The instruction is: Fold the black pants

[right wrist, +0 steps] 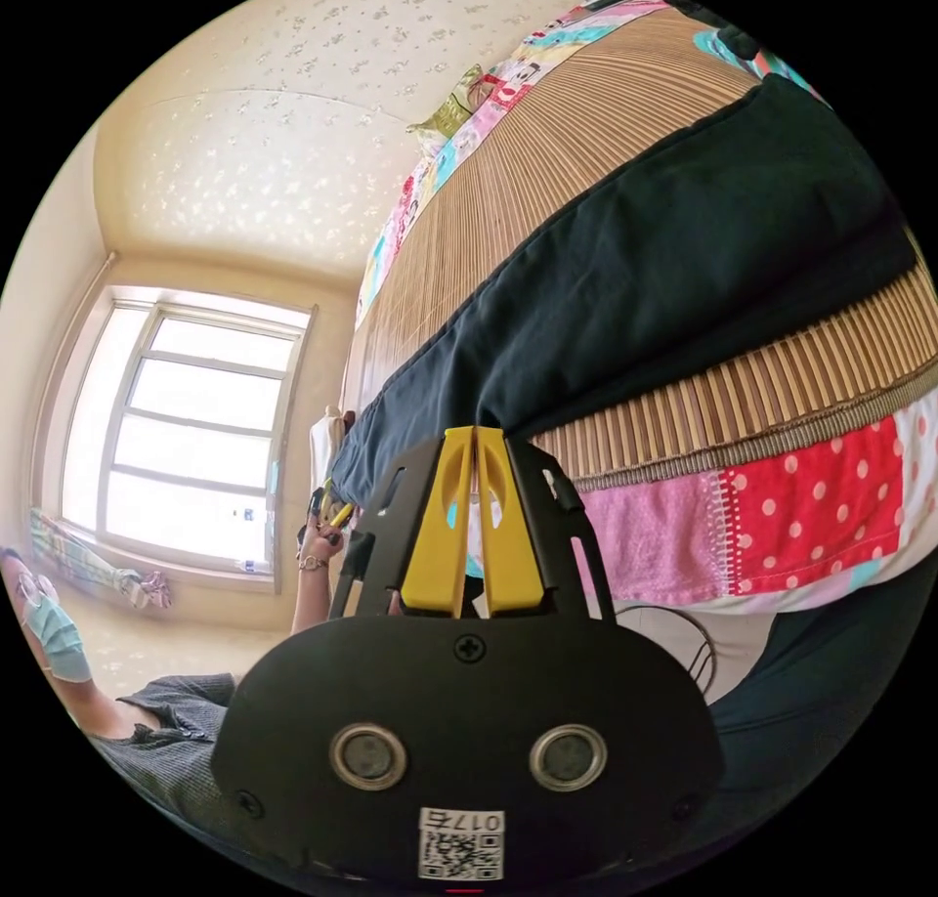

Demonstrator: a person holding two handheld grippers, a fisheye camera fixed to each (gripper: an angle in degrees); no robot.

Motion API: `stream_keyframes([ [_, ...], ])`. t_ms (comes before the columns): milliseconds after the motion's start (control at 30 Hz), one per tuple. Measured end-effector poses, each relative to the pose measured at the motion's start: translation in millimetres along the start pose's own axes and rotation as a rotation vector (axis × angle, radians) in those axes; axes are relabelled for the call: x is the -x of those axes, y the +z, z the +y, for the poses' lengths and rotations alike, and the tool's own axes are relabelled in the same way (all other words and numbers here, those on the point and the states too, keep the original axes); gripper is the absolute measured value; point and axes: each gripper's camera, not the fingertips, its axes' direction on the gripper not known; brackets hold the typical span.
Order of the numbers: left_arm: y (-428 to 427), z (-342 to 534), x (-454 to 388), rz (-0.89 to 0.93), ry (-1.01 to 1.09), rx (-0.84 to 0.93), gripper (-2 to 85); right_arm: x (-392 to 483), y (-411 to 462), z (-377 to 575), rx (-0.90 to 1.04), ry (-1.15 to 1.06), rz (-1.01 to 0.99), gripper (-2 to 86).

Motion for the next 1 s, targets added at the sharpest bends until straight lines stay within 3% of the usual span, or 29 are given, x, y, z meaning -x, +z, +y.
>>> stream_keyframes([
  [100, -10, 19, -22, 0.145, 0.084, -0.025, 4.7, -11, -5, 5, -0.006, 0.0, -0.008, 0.4],
  [333, 10, 127, -152, 0.355, 0.585, 0.056, 2.6, -51, -27, 15, -0.053, 0.057, -0.058, 0.4],
  [433, 50, 216, -206, 0.453, 0.811, 0.18, 3.6, -61, -35, 18, -0.071, 0.064, -0.068, 0.3],
  [500, 110, 296, -229, 0.475, 0.935, 0.357, 5.0, -68, -41, 20, -0.086, 0.07, -0.077, 0.3],
  [600, 200, 386, -226, 0.362, 0.97, 0.649, 7.8, -83, -50, 23, -0.107, 0.091, -0.094, 0.2],
  [667, 232, 425, -215, 0.312, 0.99, 0.744, 9.1, -96, -60, 28, -0.131, 0.113, -0.123, 0.2],
  [833, 245, 434, -170, 0.182, 0.927, 0.618, 10.4, -116, -86, 39, -0.185, 0.125, -0.112, 0.4],
  [900, 246, 417, -144, 0.011, 0.871, 0.523, 9.9, -119, -89, 40, -0.193, 0.111, -0.116, 0.5],
  [1000, 260, 402, -112, -0.107, 0.826, 0.572, 5.4, -108, -78, 35, -0.185, 0.065, -0.134, 0.9],
])
